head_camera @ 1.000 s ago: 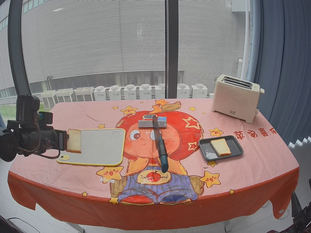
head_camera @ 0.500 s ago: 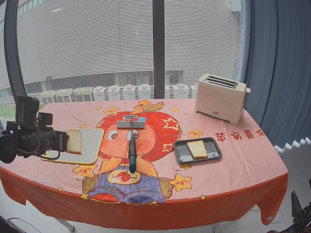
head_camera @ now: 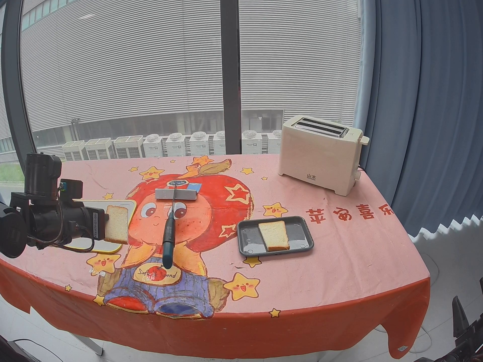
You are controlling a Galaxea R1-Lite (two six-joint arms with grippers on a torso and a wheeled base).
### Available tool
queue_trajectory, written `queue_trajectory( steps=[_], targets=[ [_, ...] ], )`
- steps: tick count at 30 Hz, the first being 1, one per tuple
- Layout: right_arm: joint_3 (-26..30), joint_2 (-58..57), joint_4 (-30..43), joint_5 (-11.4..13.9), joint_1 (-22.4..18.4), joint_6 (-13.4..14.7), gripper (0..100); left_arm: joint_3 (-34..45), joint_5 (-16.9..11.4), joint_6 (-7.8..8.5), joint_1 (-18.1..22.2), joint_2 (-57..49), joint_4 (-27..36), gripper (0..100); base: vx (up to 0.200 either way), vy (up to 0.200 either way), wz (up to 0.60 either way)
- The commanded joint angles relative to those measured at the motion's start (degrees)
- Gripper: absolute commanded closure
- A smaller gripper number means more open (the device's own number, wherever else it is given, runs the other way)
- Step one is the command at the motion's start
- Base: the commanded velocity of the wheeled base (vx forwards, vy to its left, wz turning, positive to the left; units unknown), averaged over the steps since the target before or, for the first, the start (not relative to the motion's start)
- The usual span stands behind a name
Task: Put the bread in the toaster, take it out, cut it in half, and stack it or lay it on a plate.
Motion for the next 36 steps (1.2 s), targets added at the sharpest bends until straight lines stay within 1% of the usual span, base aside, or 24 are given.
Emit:
queue_trajectory(
  steps=[1, 5, 8, 10, 12, 13, 14, 15, 19, 23, 27, 30, 31, 36],
  targets=[
    [1.01, -0.84, -0.04, 0.01, -0.01, -0.02, 0, -0.83, -0.63, 0.0, -0.13, 0.1, -2.32, 100, 0.0, 0.0, 0.0],
    [1.01, -0.84, -0.04, 0.01, -0.01, -0.02, 0, -0.92, -1.77, 0.0, 0.31, 0.1, -6.19, 100, 0.0, 0.0, 0.0],
    [1.01, -0.84, -0.04, 0.01, -0.01, -0.02, 0, -0.22, -2.04, -0.09, 0.22, 0.27, -6.89, 100, 0.0, 0.0, 0.0],
    [1.01, -0.84, -0.04, 0.01, -0.01, -0.02, 0, 1.02, -3.71, -1.41, 0.05, 0.45, -7.25, 100, 0.0, 0.0, 0.0],
    [1.01, -0.84, -0.04, 0.01, -0.01, -0.02, 0, 0.93, -5.82, -4.04, 0.05, 0.54, -7.33, 100, 0.0, 0.0, 0.0],
    [1.01, -0.84, -0.04, 0.01, -0.01, -0.02, 0, 0.84, -6.61, -5.01, 0.31, 0.54, -7.51, 100, -0.2, 0.0, 0.0],
    [1.01, -0.84, -0.04, 0.01, -0.01, -0.02, 0, 0.84, -6.61, -5.01, 0.31, 0.54, -7.51, 100, -0.2, 0.0, 0.0],
    [1.01, -0.84, -0.04, 0.01, -0.01, -0.02, 0, 0.58, -7.49, -6.15, 0.22, 0.71, -8.83, 100, -0.2, 0.0, 0.0],
    [1.01, -0.84, -0.04, 0.01, -0.01, -0.02, 0, 1.1, -7.4, -5.98, 0.4, 0.97, -12.26, 100, -0.2, 0.0, 0.0],
    [1.01, -0.84, -0.04, 0.01, -0.01, -0.02, 0, 1.45, -7.13, -5.98, 0.4, 0.97, -12.43, 100, -0.2, 0.0, 0.0],
    [1.01, -0.84, -0.04, 0.01, -0.01, -0.02, 0, 0.31, -6.69, -5.36, 0.4, 0.97, -12.61, 100, -0.2, 0.0, 0.0],
    [1.01, -0.84, -0.04, 0.01, -0.01, -0.02, 0, -2.06, -5.38, -5.98, 0.49, 0.8, -12.52, 100, 0.0, 0.0, 0.0],
    [1.01, -0.84, -0.04, 0.01, -0.01, -0.02, 0, -2.59, -5.2, -5.8, 0.4, 0.71, -12.52, 100, 0.0, 0.0, 0.0],
    [1.01, -0.84, -0.04, 0.01, -0.01, -0.02, 0, -2.94, -5.02, -5.98, 0.49, 0.54, -12.34, 100, 0.0, 0.0, 0.0]
  ],
)
